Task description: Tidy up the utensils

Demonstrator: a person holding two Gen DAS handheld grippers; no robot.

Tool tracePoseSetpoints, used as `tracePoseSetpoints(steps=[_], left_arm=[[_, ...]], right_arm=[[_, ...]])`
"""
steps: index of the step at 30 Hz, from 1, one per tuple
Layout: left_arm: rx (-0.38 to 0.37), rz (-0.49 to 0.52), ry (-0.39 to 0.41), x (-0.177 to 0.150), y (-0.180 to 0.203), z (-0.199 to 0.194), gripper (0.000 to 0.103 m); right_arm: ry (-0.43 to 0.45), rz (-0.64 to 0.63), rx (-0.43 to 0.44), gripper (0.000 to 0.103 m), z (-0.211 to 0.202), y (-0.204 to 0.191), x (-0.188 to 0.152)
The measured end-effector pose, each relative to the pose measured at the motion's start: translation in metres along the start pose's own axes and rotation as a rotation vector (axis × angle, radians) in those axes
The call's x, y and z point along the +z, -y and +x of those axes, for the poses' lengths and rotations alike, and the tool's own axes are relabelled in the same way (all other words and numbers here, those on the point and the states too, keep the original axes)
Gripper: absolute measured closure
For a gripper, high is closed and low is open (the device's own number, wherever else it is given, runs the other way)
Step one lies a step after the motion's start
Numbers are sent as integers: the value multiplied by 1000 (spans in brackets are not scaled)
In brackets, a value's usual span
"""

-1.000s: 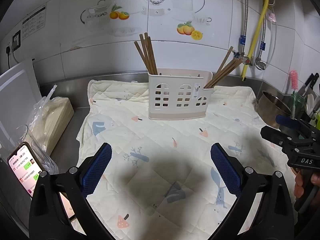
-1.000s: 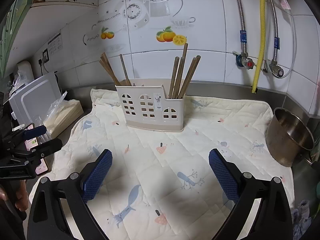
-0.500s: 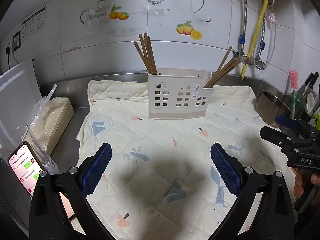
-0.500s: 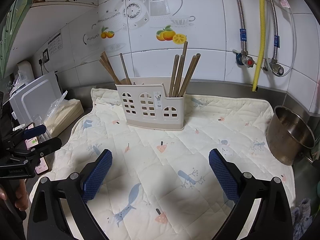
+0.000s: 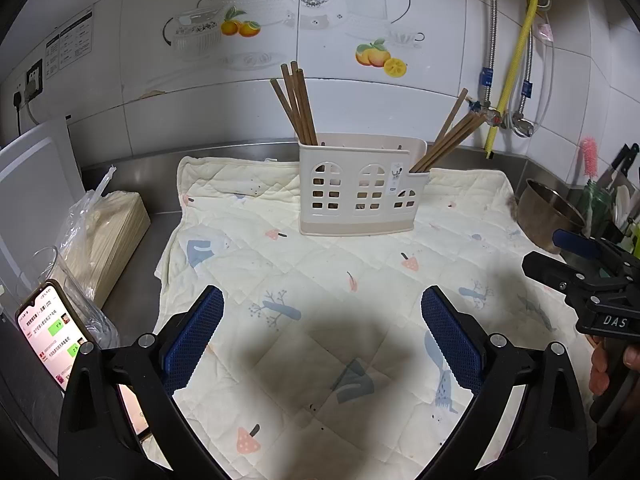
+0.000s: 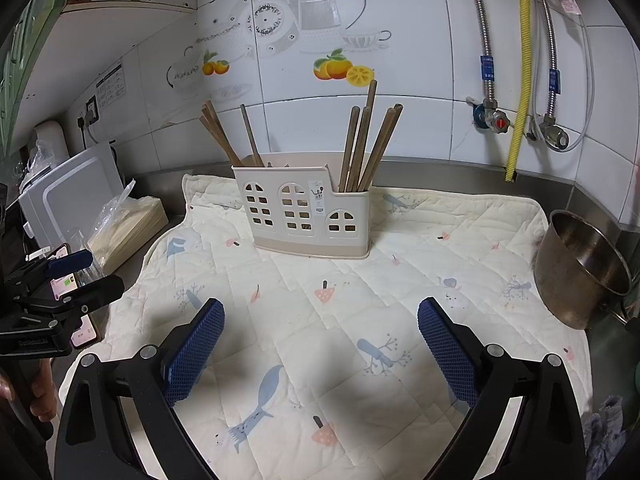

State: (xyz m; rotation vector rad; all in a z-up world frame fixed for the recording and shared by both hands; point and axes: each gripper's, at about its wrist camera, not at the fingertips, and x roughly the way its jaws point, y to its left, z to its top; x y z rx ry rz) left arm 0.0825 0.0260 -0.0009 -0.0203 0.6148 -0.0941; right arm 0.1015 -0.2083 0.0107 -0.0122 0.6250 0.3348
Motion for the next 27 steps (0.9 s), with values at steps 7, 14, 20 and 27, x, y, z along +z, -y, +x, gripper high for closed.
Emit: tracePoseSetpoints(steps=[7, 14, 20, 27], left_arm=[[5, 6, 3, 0, 0, -1, 5], [5, 10, 9, 0, 1, -3, 5], [6, 12, 9, 0, 2, -3, 5], [7, 13, 10, 0, 2, -3, 5]], right_arm=[[2, 1, 3, 9, -1, 0, -1], [3, 1, 2, 9, -1, -1, -2], [4, 2, 5, 9, -1, -1, -2], [4, 3, 5, 9, -2, -1, -1]])
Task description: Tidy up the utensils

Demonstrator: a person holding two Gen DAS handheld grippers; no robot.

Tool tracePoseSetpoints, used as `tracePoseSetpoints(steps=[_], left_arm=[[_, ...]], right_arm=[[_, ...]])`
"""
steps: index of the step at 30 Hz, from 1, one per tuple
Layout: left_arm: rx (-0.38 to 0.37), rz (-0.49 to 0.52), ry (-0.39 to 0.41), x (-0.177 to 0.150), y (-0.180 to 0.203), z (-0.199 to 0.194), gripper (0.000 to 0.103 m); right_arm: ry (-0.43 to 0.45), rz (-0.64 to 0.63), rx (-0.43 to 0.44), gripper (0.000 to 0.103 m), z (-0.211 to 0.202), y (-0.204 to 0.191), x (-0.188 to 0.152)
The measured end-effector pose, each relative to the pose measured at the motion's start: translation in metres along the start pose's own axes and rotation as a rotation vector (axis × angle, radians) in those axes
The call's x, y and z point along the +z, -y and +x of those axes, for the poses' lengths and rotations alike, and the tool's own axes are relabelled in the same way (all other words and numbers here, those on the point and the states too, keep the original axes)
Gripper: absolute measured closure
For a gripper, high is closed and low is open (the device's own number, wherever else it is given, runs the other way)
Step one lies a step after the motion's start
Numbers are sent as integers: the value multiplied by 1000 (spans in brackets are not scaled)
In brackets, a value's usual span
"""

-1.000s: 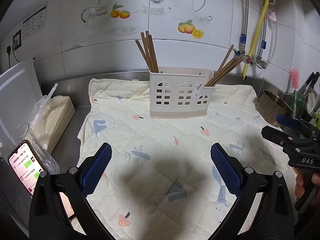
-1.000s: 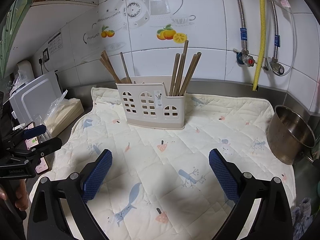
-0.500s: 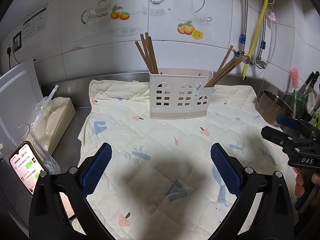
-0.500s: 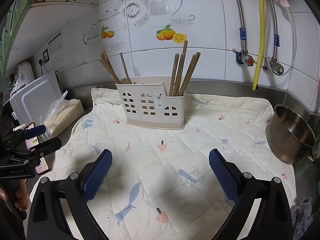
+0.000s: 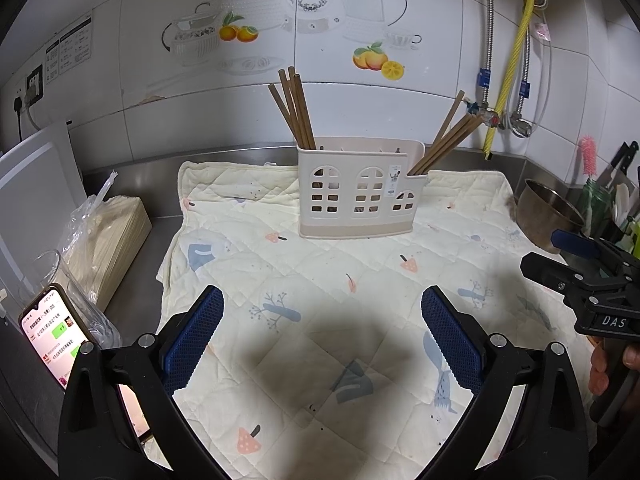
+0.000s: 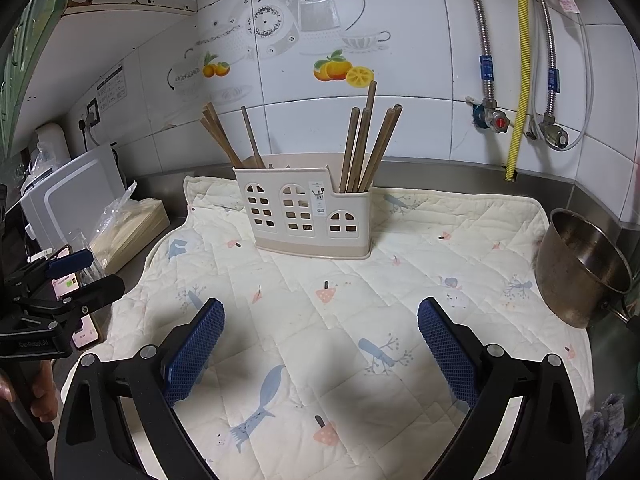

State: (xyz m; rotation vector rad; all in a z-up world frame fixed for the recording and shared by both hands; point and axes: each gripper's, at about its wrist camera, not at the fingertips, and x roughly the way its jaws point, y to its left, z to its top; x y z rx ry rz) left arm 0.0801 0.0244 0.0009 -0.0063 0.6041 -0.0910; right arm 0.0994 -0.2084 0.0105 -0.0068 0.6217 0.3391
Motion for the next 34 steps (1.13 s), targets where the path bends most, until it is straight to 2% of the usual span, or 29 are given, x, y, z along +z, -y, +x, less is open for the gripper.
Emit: tracePoseSetpoints(steps=[34], left_arm=[[-16, -3, -6, 2, -2, 3, 5]], right_arm=[[-6, 13, 3, 9, 2, 5, -3]])
